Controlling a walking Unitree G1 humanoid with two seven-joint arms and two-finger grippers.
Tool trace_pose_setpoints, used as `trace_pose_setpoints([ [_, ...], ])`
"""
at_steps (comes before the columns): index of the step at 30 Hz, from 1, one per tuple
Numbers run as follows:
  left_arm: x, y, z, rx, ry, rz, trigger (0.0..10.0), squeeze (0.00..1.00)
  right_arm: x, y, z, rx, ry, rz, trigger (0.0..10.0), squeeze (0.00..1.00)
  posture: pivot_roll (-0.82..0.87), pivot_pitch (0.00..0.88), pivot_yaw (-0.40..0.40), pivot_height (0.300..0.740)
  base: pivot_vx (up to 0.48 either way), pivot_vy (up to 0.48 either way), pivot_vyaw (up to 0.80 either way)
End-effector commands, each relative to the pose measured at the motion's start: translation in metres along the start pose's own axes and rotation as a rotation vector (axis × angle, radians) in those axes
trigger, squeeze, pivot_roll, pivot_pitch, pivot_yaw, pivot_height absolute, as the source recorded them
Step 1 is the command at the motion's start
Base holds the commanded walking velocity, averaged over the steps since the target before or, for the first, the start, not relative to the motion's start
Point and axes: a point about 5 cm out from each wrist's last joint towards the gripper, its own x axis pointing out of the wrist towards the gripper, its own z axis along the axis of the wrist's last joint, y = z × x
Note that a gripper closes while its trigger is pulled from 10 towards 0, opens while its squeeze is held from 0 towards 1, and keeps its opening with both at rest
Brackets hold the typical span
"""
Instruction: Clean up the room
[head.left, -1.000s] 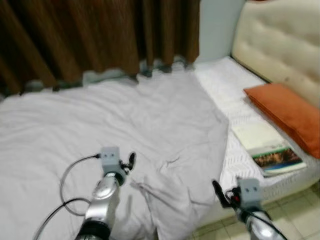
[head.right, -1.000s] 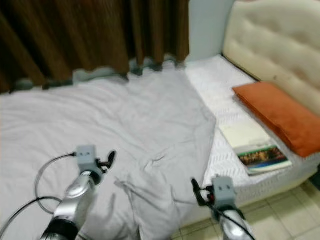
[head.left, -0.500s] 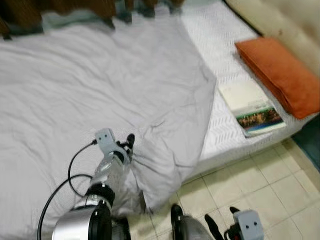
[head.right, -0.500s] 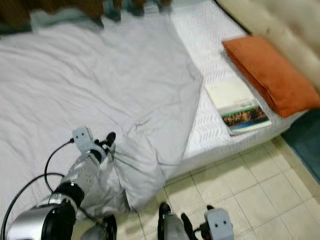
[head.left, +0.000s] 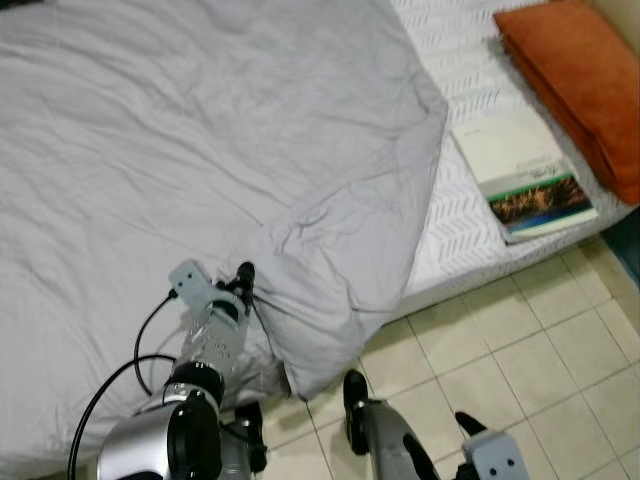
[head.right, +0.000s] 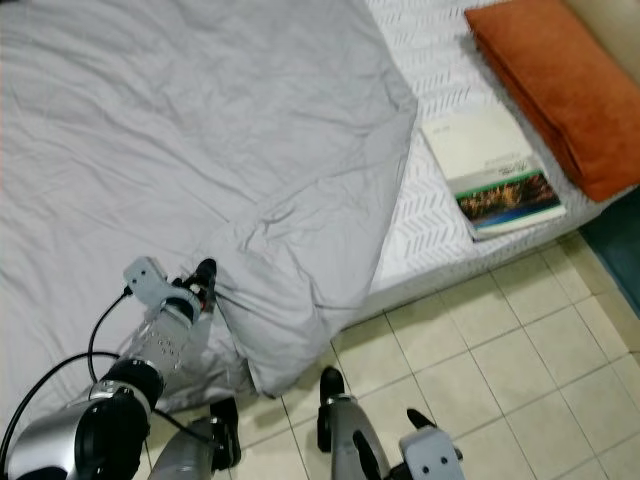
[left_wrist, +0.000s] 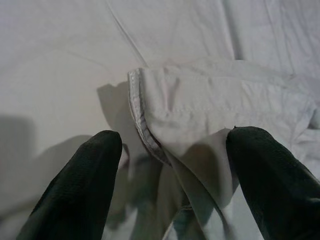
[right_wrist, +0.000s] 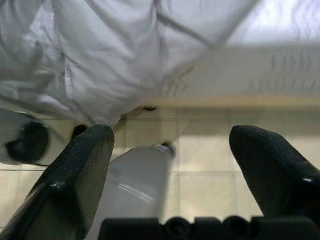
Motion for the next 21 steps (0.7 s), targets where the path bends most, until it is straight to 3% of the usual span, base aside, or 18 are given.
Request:
trace_pose_setpoints([
  [1,-0.004,0.007,-0.014,-0.035,0.049,0.025,10.0,0.00,-0.005,0.006,-0.011,-0.041,0.038,0.024,10.0,0.00,-0.37,0.570,-0.020,0.740,0.000,0.000,0.00],
  [2,-0.003,0.002,-0.014,-0.053,0.048,0.005,10.0,0.00,0.002,0.004,-0.013,-0.124,0.017,0.046,10.0,0.00,-0.36,0.574,-0.009,0.740,0.000,0.000,0.00],
  [4,-0.003,0.002,-0.014,-0.053,0.048,0.005,10.0,0.00,0.002,0.004,-0.013,-0.124,0.017,0.046,10.0,0.00,-0.36,0.574,-0.009,0.740,0.000,0.000,0.00],
  [5,-0.001,-0.004,-0.014,-0.060,0.052,-0.018,10.0,0.00,0.010,0.003,-0.014,-0.200,0.000,0.065,10.0,0.00,-0.35,0.575,-0.001,0.740,0.000,0.000,0.00],
  [7,-0.001,-0.010,-0.016,-0.067,0.066,-0.042,10.0,0.00,0.015,0.004,-0.013,-0.244,-0.012,0.078,10.0,0.00,-0.35,0.580,0.004,0.740,0.000,0.000,0.00],
  [10,-0.001,-0.015,-0.021,-0.067,0.087,-0.061,10.0,0.00,0.019,0.006,-0.012,-0.277,-0.022,0.095,10.0,0.00,-0.36,0.581,0.004,0.740,0.000,0.000,0.00],
  [14,-0.004,-0.022,-0.036,-0.064,0.137,-0.080,10.0,0.00,0.015,0.022,-0.010,-0.310,-0.050,0.151,10.0,0.00,-0.38,0.584,0.007,0.740,0.000,0.000,0.00],
  [15,-0.005,-0.022,-0.039,-0.048,0.147,-0.081,0.0,0.00,0.014,0.026,-0.011,-0.309,-0.058,0.159,10.0,0.00,-0.37,0.584,0.012,0.740,0.000,0.000,0.00],
  [21,-0.006,-0.021,-0.042,-0.006,0.159,-0.084,0.0,0.00,0.013,0.032,-0.013,-0.295,-0.071,0.158,10.0,0.00,-0.37,0.578,0.018,0.740,0.000,0.000,0.00],
])
